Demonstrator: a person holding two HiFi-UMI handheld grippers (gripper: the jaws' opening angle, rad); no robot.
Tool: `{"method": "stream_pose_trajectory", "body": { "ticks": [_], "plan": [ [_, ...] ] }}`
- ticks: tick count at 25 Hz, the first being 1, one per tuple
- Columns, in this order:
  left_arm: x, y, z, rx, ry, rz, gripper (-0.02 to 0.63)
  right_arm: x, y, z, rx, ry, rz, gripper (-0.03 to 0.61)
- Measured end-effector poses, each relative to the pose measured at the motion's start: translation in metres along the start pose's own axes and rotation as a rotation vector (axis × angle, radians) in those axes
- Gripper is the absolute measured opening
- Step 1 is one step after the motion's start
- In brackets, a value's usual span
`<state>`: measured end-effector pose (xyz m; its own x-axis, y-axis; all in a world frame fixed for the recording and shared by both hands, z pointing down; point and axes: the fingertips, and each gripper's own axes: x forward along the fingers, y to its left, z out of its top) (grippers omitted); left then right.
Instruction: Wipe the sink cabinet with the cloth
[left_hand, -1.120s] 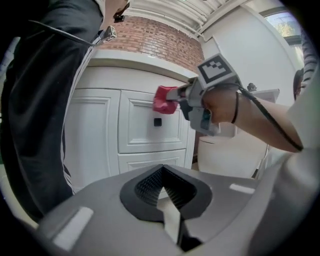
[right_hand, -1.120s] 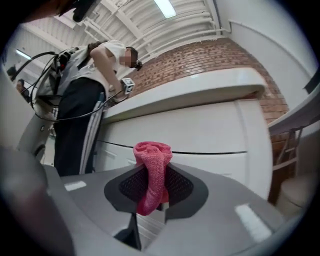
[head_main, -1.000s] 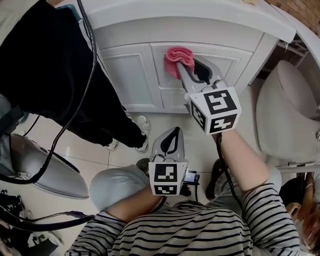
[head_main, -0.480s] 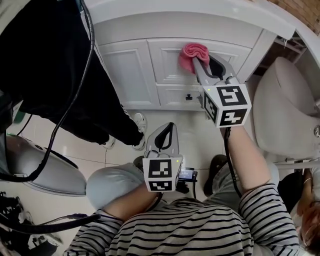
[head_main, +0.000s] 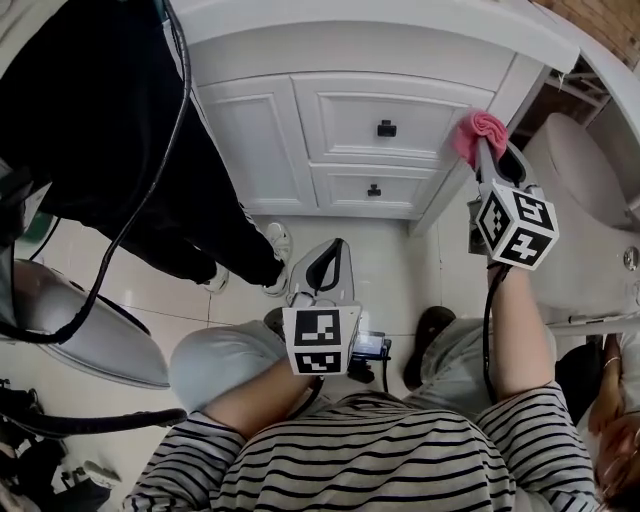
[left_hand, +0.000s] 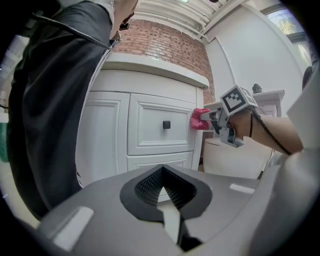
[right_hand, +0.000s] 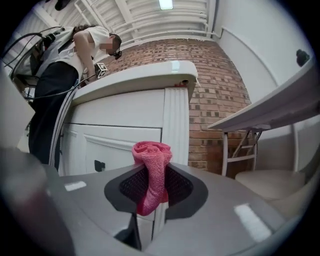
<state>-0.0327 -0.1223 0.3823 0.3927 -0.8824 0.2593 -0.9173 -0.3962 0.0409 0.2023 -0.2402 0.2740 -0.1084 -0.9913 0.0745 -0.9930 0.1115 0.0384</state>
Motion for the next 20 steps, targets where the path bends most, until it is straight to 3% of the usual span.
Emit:
{"method": "stream_pose_trajectory", "body": {
  "ticks": [2, 5, 10, 14, 20],
  "plan": [
    [-0.003, 0.0, 0.003, -0.018, -0.005, -0.003, -0.006, -0.005, 0.024, 0.002, 0.033, -0.019, 0.064, 0.091],
    [-0.005, -0.004, 0.008, -0.037, -0.016, -0.017, -0.006, 0.001, 0.097, 0.007, 0.043, -0.052, 0.246, 0.091],
    [-0.005, -0.001, 0.003, -0.042, -0.004, -0.017, -0.006, 0.034, 0.221, -0.002, -0.058, -0.044, 0.464, 0.091],
    [-0.004, 0.003, 0.003, -0.056, -0.004, -0.01, -0.006, 0.06, 0.255, -0.012, -0.115, -0.01, 0.48, 0.091],
    [-0.006, 0.006, 0.007, -0.058, -0.016, -0.015, -0.006, 0.063, 0.228, -0.023, -0.136, 0.022, 0.404, 0.092]
  ]
}}
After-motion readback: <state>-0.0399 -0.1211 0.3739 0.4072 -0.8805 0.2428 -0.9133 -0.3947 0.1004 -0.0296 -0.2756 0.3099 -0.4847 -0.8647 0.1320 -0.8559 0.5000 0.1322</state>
